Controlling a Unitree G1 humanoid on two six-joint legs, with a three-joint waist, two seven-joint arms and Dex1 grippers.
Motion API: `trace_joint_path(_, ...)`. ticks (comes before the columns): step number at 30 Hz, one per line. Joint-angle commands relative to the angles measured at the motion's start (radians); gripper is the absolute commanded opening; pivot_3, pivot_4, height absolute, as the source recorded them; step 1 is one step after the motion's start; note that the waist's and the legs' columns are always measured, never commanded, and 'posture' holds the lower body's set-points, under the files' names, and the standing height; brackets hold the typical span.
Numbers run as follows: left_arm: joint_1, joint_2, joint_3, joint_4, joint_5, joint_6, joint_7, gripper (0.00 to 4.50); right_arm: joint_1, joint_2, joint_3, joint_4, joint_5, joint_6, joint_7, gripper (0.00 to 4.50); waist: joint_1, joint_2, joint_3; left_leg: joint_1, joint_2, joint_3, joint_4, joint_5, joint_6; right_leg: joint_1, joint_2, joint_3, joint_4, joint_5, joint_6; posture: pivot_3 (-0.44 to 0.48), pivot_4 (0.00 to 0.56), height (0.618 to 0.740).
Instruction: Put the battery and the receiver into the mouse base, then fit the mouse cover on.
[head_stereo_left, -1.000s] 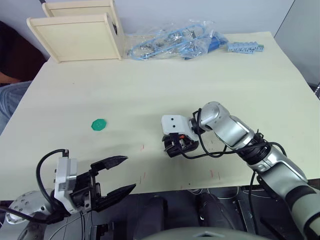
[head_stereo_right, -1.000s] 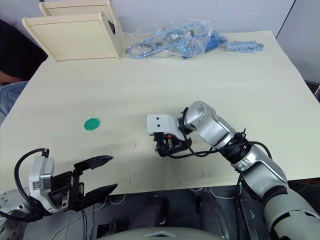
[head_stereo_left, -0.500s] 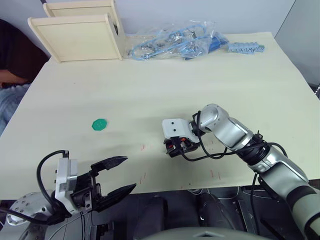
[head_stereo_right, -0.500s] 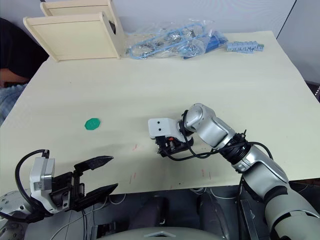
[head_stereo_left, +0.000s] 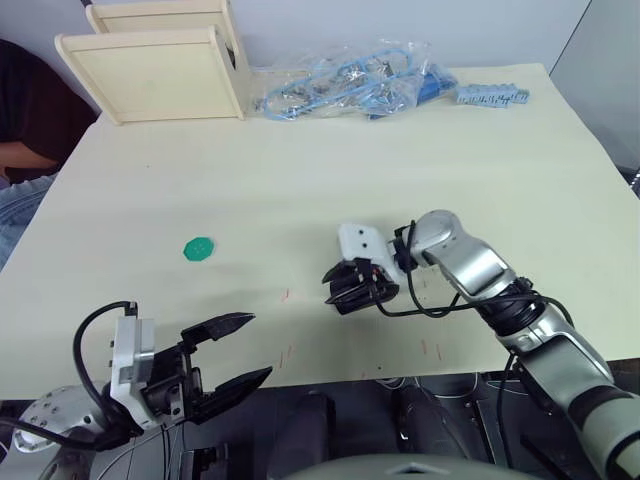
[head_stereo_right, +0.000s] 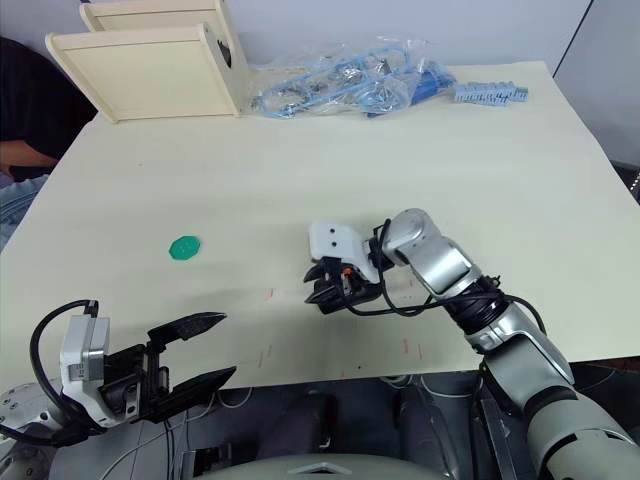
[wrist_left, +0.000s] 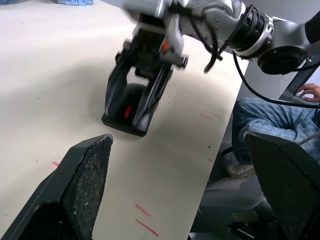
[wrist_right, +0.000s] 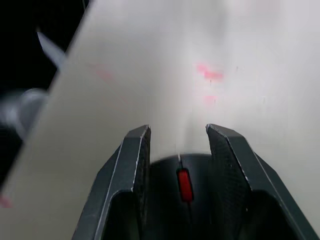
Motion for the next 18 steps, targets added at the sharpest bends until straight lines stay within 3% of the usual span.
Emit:
trace_joint_path(1,0.006,-0.001,0.008,-0.029,-0.010,-0.017,-0.001,4.50,0.046,-0.028,-0.164,-0.112,0.121,0.038,-0.032,1.86,0.002,0.000,0.000,0.000,0.000,-0.001,0.000,0.000,0.000,0.000,0.000,0.000,0.000,0.000,0.000,0.000,0.150,0.740)
trace_joint_path(10,-0.024,0.010,0.005,-0.006,-0.014,-0.009,-0.005,4.50,0.284,-0.066,-0.356,-0.233,0.253,0.068,-0.174,1.86,-0.003,0.000,0.002,0.000,0.000,0.000,0.000,0.000,0.000,0.000,0.001,0.000,0.000,0.000,0.000,0.000,0.150,0.740)
trace_joint_path(18,-0.036,0.018,0.014,0.002,-0.015,-0.004,-0.007,4.50,0.473,0.001,-0.367,-0.242,0.259,-0.041,-0.284,1.86,0.001,0.000,0.002,0.000,0.000,0.002,0.000,0.000,0.000,0.000,0.001,0.001,0.000,0.000,0.000,0.000,0.150,0.740)
